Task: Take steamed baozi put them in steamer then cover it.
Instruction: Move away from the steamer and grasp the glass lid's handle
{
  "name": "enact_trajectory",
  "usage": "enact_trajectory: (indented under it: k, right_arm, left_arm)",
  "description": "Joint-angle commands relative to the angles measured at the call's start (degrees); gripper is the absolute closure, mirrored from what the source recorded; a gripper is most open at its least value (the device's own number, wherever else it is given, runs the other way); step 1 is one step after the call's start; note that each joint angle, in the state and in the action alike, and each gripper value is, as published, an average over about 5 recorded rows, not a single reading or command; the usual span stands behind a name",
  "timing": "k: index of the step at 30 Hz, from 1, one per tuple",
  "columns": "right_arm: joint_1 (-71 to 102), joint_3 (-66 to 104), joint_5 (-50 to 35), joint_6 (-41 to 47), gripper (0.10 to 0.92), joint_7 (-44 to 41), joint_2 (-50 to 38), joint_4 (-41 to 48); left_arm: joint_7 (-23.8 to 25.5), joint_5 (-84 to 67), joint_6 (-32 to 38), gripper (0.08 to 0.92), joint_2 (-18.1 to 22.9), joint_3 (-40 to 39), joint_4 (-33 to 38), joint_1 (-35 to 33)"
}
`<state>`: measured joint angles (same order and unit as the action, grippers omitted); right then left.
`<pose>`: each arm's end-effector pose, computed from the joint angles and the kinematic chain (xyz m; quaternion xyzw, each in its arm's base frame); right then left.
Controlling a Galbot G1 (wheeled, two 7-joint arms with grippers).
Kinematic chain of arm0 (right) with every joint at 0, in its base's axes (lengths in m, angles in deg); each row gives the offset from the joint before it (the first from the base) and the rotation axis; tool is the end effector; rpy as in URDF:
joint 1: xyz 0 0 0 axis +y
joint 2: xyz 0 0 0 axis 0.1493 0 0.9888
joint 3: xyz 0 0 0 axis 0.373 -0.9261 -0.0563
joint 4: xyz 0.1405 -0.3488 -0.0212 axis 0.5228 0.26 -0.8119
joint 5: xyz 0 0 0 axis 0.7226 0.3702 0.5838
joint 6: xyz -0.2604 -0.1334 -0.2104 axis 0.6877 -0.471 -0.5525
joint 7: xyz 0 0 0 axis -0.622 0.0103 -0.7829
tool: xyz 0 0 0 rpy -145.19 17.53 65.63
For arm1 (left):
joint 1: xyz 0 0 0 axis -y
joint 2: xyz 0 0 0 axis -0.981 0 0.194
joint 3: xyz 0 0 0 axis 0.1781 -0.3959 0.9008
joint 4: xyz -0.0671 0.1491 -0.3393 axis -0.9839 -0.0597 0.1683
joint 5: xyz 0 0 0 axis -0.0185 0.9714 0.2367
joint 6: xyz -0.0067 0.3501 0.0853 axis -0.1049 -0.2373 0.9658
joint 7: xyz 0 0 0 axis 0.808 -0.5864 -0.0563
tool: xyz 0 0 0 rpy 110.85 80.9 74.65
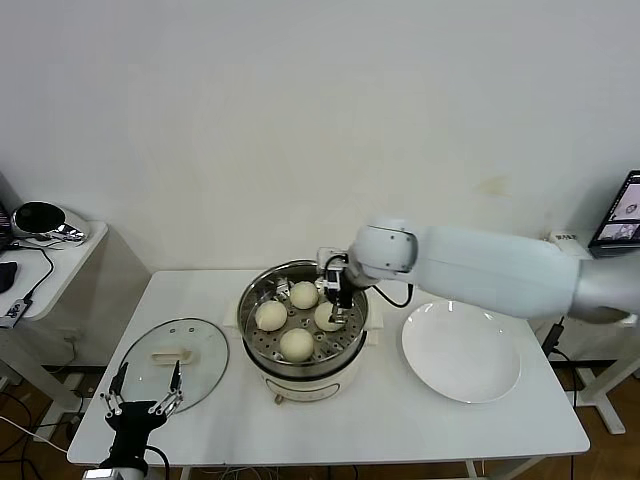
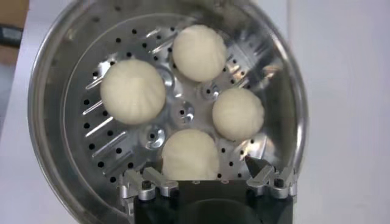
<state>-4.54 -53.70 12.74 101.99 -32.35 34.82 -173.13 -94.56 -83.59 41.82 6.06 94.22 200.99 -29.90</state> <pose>0.5074 0.0896 -0.0995 0.4929 -0.6532 0.5075 0.2699 0.1191 0.0974 -0.3287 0.0639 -0.9945 -0.0781 0.0270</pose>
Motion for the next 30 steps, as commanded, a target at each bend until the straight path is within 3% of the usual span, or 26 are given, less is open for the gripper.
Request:
enact_trajectory:
  k: [1, 7, 15, 22, 30]
  right_arm:
    - [23.15, 20.54, -3.15, -19.47, 0.202, 29.49, -20.29, -13.96]
    - [57.21, 53.28, 8.68, -33.04, 0.203, 31.8, -21.38, -15.31]
    - [96.28, 93.51, 25.43, -47.36, 0.203, 26.88, -1.89, -16.42]
    - [109.71, 111.44, 30.55, -50.65, 0.203, 20.86, 16.23, -18.7]
    - [118.73, 120.98, 30.07, -48.17, 0.203, 23.17, 24.74, -20.84]
  left_arm:
    - [-0.34, 0.8, 0.6, 0.177, 0.2, -0.07, -1.57, 0.14]
    - [-0.76, 2.41, 1.5, 0.177, 0.94, -0.27, -2.08, 0.06]
    - [-4.73, 17.22, 1.08, 0.177, 1.69, -0.26, -5.21, 0.67]
    - [-5.04, 37.29, 2.24, 0.177, 1.85, 2.1, -8.38, 2.26]
    - [-3.15, 55.94, 2.85, 0.177, -4.86, 8.85, -12.94, 2.05]
